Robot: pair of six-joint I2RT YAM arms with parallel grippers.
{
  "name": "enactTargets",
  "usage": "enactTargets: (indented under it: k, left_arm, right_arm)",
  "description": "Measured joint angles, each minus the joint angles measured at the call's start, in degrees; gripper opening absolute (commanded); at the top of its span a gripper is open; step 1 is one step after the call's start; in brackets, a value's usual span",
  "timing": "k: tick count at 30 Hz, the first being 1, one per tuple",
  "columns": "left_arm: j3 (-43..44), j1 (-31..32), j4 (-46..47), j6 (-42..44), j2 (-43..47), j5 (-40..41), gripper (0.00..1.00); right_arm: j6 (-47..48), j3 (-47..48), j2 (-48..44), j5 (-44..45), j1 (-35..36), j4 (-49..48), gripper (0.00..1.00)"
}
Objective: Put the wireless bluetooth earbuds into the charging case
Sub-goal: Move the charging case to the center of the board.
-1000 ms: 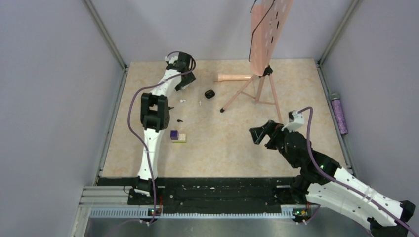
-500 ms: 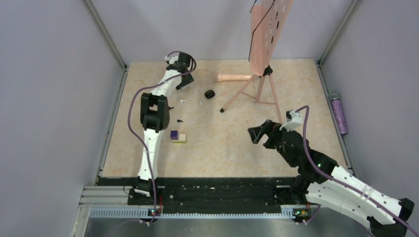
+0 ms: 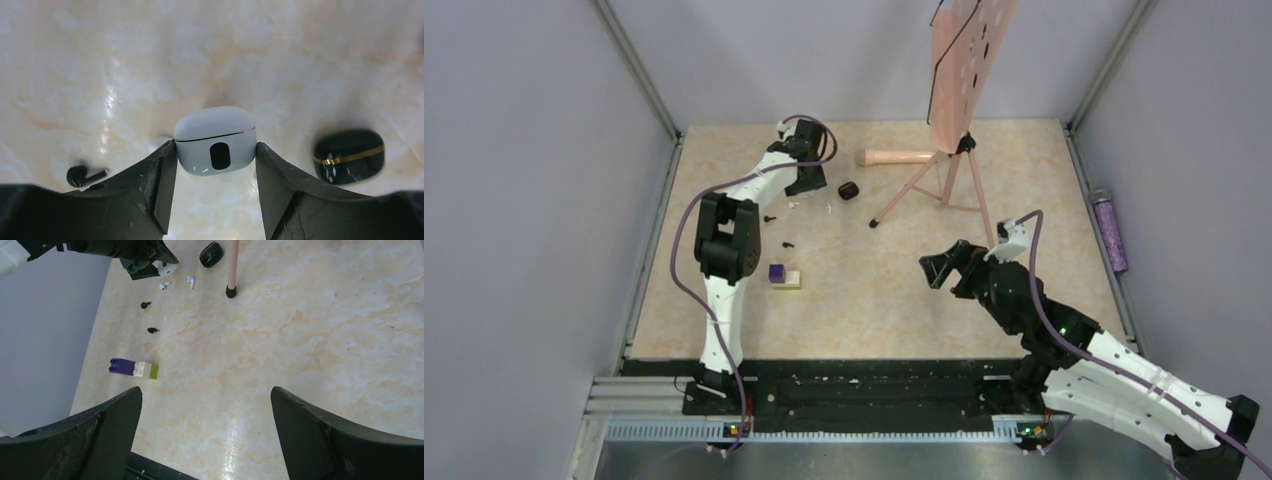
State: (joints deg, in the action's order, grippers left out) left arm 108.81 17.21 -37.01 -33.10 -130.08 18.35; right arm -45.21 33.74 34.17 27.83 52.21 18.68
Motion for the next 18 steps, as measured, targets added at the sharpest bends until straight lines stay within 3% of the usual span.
enactTargets:
  k: [5, 18]
  left_arm:
    - [-5.6, 3.0, -0.1, 2.8, 6.4, -3.3, 0.59]
    - [-32.5, 14.8, 5.5, 5.2, 25.6, -11.1, 0.59]
  right_arm:
    - [0.0, 0.0, 0.1, -0.7, 0.0, -0.4, 0.99]
    - [-0.5, -1.5, -5.6, -0.5, 0.0, 0.7, 0.99]
